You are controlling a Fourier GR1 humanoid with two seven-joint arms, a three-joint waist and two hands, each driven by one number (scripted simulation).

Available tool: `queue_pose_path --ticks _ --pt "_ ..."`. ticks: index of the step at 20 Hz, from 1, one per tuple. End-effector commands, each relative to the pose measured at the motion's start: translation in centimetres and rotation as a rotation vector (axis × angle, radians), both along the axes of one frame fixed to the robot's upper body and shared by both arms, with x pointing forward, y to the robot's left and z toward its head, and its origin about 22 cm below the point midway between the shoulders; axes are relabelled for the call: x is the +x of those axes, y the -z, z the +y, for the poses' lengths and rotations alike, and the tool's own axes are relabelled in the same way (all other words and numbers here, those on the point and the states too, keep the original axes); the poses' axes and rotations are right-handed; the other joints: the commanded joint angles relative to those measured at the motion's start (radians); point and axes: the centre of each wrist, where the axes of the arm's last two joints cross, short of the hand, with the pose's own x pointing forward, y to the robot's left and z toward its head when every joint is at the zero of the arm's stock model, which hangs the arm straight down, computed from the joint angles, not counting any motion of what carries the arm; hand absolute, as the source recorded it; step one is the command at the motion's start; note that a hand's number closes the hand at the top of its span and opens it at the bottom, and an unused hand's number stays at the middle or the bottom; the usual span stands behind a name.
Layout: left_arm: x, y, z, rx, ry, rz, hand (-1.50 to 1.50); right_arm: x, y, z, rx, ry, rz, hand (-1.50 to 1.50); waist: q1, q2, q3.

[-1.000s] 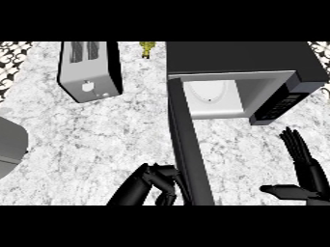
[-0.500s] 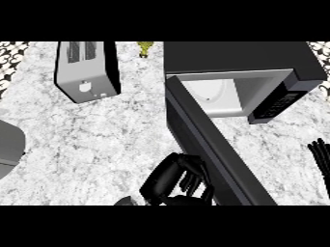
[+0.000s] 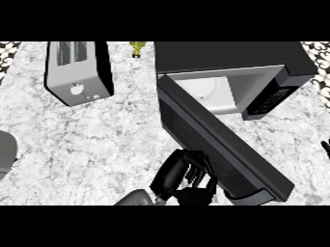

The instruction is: Pick up the milk, place it into the microwave and close the microwave

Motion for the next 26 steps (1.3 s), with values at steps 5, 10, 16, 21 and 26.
queue_pose_path --ticks 5,10,16,21,26 --pt "1.3 0.5 -1.2 0.032 -0.006 0.053 1.50 0.2 -4.3 0.9 0.059 -0.184 -0.074 -1.50 -0.056 0.009 -0.001" --pt "2.0 -1.8 -2.4 -0.080 -0.048 0.008 1.50 1.2 -6.0 1.7 0.068 -0.240 -0.083 -1.50 -0.084 0.017 -0.003" --pt "3.8 -3.4 -2.5 -0.161 -0.180 -0.023 1.50 2.2 -8.7 2.1 -0.002 -0.295 -0.102 -1.50 -0.111 0.026 -0.004" --pt "5.5 -4.8 -2.6 -0.201 -0.319 -0.031 1.50 2.9 -10.9 1.5 -0.048 -0.287 -0.134 -1.50 -0.130 0.033 -0.003" --pt "7.2 -5.9 -2.9 -0.202 -0.387 -0.024 -1.50 3.3 -12.2 0.4 -0.038 -0.286 -0.153 -1.50 -0.166 0.042 0.000"
